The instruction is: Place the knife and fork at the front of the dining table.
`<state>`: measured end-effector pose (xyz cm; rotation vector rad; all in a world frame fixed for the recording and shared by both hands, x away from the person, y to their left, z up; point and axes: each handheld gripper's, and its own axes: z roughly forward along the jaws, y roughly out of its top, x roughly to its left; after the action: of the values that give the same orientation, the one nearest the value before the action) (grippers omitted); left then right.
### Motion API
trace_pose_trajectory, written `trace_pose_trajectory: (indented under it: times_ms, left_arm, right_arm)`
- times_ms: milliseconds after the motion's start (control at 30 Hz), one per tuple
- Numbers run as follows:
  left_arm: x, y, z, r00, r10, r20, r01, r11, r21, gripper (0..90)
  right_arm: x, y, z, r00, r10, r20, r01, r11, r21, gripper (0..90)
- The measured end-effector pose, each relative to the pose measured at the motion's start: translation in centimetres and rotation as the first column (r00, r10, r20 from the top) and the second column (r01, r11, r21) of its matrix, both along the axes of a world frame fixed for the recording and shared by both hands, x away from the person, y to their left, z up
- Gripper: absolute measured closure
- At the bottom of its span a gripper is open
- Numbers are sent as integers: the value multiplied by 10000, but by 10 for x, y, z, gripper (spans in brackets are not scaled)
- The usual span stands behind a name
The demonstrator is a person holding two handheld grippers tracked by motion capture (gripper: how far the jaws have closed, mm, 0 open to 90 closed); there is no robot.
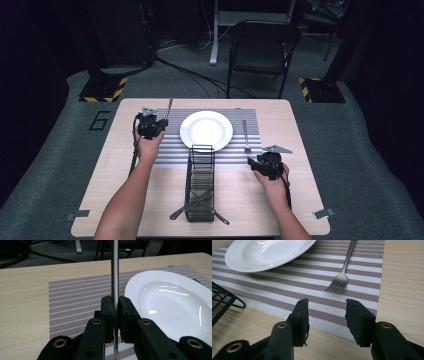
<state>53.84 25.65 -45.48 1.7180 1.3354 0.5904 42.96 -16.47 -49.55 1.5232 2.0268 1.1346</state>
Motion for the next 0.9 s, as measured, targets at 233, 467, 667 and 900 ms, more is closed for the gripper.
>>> trace_pose_trajectory:
  times_ms: [233,467,667,900]
  left_arm:
    - [7,-4,0,9985,520,-158,-516,9983,268,826]
    - [15,-8,-2,9921,1206,-342,-1197,9925,261,825]
    - [21,-8,-11,9818,1768,-691,-1755,9842,241,825]
    - [29,-10,-25,9714,2024,-1239,-2004,9793,281,825]
  right_arm:
    - [-1,1,1,9999,42,96,-42,10000,16,530]
    - [-1,1,1,9999,15,109,-16,10000,75,530]
    - [-1,0,2,9998,74,185,-75,10000,37,530]
    - [-2,1,3,9998,48,188,-50,9999,114,530]
